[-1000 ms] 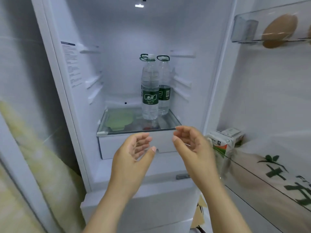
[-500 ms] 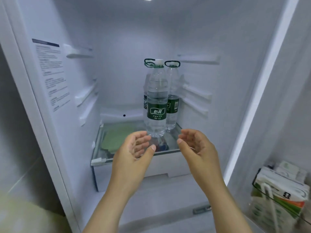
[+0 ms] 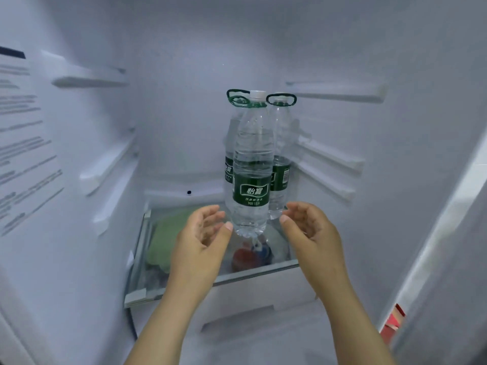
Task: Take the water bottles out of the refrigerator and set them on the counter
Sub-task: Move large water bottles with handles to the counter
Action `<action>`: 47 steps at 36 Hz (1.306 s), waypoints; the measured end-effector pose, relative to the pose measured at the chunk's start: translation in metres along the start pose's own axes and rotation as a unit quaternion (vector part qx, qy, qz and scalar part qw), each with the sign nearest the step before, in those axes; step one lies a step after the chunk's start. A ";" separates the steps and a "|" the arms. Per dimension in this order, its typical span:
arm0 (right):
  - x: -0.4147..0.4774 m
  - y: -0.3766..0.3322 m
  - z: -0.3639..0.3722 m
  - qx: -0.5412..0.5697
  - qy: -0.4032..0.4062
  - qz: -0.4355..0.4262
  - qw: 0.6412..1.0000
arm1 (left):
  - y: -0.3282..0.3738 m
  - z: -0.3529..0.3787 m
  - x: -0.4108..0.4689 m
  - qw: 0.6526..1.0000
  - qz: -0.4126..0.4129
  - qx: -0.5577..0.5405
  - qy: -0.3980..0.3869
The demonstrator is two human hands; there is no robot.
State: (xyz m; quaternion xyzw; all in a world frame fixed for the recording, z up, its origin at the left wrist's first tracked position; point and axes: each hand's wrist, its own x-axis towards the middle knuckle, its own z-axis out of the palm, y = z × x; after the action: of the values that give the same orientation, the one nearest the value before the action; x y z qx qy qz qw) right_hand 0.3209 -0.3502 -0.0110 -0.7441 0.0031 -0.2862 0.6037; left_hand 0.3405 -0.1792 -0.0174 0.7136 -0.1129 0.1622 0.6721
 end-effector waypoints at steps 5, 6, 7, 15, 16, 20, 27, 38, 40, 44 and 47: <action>0.032 0.019 0.007 -0.018 -0.018 0.012 1.000 | -0.002 0.009 0.034 1.000 0.000 -0.011 0.016; 0.038 0.023 0.009 -0.019 -0.020 0.017 0.999 | -0.002 0.011 0.041 1.000 0.002 -0.015 0.022; 0.043 0.027 0.011 -0.017 -0.021 0.022 0.999 | -0.002 0.014 0.049 0.999 0.004 -0.016 0.028; 0.071 0.060 0.024 0.004 -0.053 0.056 0.997 | -0.003 0.036 0.095 0.998 -0.011 -0.026 0.052; 0.074 0.063 0.026 0.007 -0.058 0.066 0.996 | -0.002 0.038 0.100 0.999 -0.011 -0.020 0.050; 0.080 0.072 0.034 0.003 -0.083 0.076 0.994 | 0.000 0.045 0.119 0.999 0.001 0.017 0.039; 0.090 0.088 0.047 0.022 -0.102 0.065 0.992 | 0.003 0.051 0.143 0.999 0.010 0.033 0.016; 0.103 0.103 0.056 0.036 -0.109 0.070 0.991 | 0.005 0.056 0.161 0.998 0.013 0.051 -0.021; 0.104 0.103 0.057 0.038 -0.114 0.069 0.990 | 0.003 0.058 0.163 0.998 0.015 0.054 -0.024; 0.105 0.105 0.057 0.042 -0.129 0.066 0.989 | 0.001 0.061 0.168 0.997 0.023 0.063 -0.032; 0.107 0.109 0.057 0.048 -0.138 0.063 0.987 | 0.000 0.062 0.171 0.997 0.027 0.062 -0.034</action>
State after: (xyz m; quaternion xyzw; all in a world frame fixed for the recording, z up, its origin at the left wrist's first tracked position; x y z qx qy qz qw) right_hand 0.4720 -0.3663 -0.0694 -0.7451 -0.0469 -0.1421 0.6500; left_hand 0.5028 -0.2316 0.0448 0.7555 -0.1444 0.1624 0.6181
